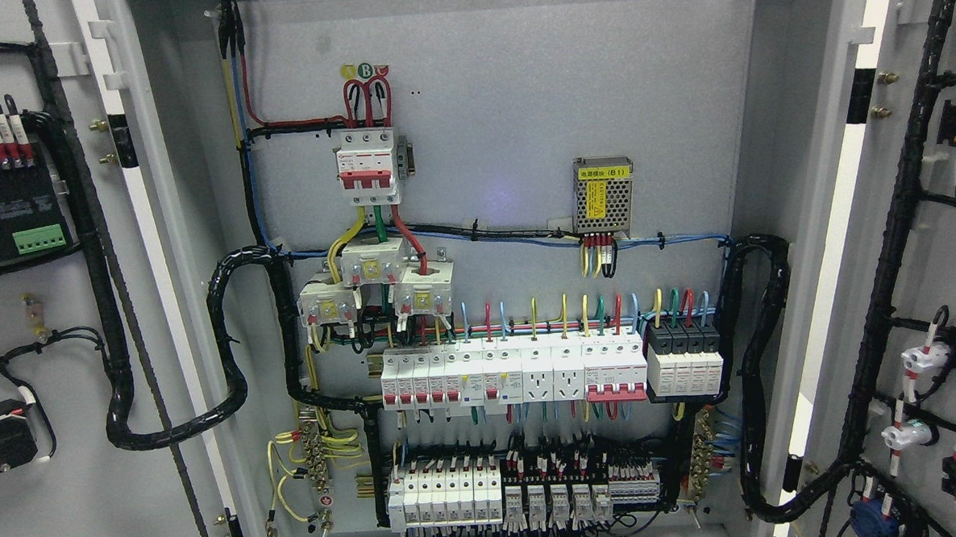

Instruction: Open door with both hands

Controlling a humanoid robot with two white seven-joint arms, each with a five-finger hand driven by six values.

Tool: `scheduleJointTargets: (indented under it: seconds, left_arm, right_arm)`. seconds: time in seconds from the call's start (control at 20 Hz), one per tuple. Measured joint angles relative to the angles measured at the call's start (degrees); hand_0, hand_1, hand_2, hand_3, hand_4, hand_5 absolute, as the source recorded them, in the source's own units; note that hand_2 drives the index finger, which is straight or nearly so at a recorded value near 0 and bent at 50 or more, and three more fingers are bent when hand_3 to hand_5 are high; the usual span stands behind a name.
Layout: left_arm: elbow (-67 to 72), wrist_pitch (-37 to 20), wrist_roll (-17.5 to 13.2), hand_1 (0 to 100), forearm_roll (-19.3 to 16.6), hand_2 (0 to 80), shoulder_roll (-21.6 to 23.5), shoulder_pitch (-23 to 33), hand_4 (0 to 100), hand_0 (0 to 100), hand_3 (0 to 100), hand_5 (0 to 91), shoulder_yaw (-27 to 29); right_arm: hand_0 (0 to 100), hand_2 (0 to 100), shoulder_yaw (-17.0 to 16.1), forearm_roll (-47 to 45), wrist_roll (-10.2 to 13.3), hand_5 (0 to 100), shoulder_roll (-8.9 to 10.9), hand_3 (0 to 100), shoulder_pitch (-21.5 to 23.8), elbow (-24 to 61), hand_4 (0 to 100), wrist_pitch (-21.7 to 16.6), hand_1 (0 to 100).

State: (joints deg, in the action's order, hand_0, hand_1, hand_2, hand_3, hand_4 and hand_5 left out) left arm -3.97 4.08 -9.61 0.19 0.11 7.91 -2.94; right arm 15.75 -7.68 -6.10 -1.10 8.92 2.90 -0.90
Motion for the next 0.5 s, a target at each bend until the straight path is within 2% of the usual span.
scheduleJointTargets:
  seconds: [0.5]
  left_arm:
    - [0.2,-0.7,0.3,0,-0.2,0.0,-0.1,0.0,3,0,0,0.0,0.0]
  right_arm:
    - [0,0,-0.1,-0.1,-0.1,0,-0.50,0,0.1,1.5,0,0.0,0]
